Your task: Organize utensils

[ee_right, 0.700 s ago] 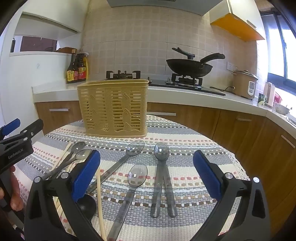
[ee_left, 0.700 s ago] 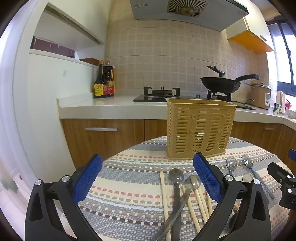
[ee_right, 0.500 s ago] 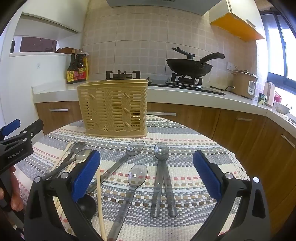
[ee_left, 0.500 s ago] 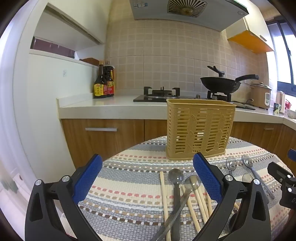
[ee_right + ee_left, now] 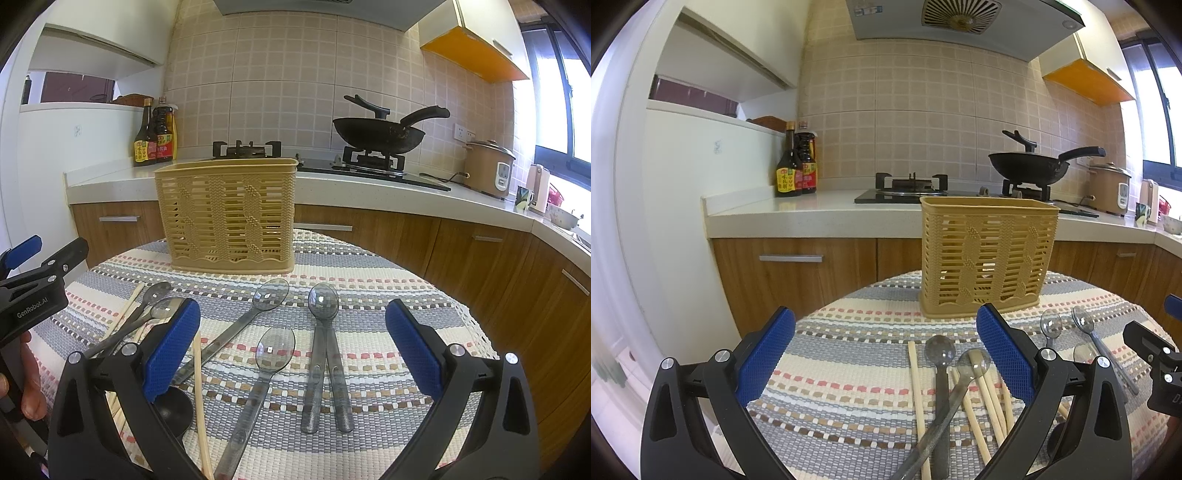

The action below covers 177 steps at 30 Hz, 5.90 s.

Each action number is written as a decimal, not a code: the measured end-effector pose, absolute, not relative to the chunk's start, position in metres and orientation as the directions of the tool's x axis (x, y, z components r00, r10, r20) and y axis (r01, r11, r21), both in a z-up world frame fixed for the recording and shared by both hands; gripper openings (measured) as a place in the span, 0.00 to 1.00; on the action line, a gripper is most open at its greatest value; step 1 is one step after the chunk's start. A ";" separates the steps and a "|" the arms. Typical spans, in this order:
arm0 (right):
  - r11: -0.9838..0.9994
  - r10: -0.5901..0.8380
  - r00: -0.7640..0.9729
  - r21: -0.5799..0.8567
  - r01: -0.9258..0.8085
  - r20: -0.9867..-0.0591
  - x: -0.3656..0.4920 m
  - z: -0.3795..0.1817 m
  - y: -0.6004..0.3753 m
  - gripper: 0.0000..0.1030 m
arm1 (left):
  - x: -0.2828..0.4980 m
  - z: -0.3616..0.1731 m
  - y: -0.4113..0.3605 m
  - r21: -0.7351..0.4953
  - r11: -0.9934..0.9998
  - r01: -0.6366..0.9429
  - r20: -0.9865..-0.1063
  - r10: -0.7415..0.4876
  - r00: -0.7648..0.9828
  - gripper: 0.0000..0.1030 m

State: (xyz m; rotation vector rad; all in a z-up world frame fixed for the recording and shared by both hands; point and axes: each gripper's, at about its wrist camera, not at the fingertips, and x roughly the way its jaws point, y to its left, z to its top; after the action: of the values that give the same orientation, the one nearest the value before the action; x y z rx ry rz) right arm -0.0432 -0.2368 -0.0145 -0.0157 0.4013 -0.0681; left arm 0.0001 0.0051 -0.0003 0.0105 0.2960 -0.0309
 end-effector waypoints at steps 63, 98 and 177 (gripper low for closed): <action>0.983 0.183 0.211 0.185 -0.011 -0.960 0.101 -0.061 -0.306 0.16 | 0.109 -0.045 -0.046 0.026 0.811 0.585 -0.932 -0.192 0.308 0.25; 0.990 0.091 0.226 0.064 -0.122 -0.970 0.123 -0.070 -0.267 0.09 | 0.131 -0.051 -0.052 -0.096 0.847 0.523 -0.922 -0.274 0.275 0.09; 0.958 0.270 0.909 0.184 -0.220 -0.318 0.145 0.123 -0.254 0.09 | 0.163 0.134 -0.030 -0.238 0.879 0.413 -0.193 -0.459 0.867 0.00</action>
State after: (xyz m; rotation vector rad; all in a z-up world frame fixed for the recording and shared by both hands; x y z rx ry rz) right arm 0.1447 -0.2544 0.1234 0.1453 0.3482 0.2534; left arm 0.1631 -0.0304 0.1340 -0.1925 0.2490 -0.4595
